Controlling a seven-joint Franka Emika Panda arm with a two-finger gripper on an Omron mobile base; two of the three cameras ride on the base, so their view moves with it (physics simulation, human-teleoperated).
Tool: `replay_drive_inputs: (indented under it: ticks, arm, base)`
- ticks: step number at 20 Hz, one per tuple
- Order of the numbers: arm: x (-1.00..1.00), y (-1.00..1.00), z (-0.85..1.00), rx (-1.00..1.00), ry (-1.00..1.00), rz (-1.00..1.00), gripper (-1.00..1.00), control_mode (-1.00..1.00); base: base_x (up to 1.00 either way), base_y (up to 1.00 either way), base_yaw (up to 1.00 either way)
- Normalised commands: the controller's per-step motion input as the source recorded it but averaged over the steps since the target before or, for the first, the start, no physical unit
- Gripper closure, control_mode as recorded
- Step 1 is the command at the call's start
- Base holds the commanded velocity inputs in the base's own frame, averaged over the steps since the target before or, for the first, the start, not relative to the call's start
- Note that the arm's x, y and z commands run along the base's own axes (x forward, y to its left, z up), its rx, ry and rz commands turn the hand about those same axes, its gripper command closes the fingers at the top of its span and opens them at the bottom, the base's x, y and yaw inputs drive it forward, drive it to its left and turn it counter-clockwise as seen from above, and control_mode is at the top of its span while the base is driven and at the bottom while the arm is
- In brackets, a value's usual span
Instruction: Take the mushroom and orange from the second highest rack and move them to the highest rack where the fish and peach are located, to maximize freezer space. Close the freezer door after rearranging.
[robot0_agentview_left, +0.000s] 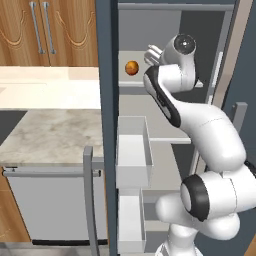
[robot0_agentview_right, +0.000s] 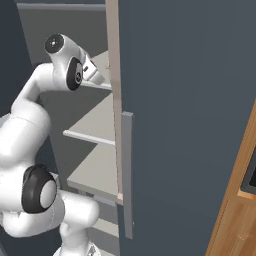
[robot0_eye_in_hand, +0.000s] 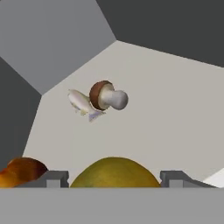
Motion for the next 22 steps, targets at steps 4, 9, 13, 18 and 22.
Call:
replay_drive_inputs:
  ticks: [4,9,13,18,22]
  arm:
    - [0.66,0.00,-0.26,0.00,0.00,0.00,1.00,-1.00]
    - [0.70,0.00,-0.23,0.00,0.00,0.00,1.00,-1.00]
    - [0.69,0.00,-0.18,0.00,0.00,0.00,1.00,-1.00]
    - [0.51,0.00,-0.49,-0.07,0.00,0.03,1.00,-1.00]
    - [0.42,0.03,-0.80,-0.25,0.00,0.06,-1.00,-1.00]
  base:
    - [0.00,0.00,0.00]
    - [0.00,0.00,0.00]
    - [0.00,0.00,0.00]
    - [0.00,0.00,0.00]
    - [0.00,0.00,0.00]
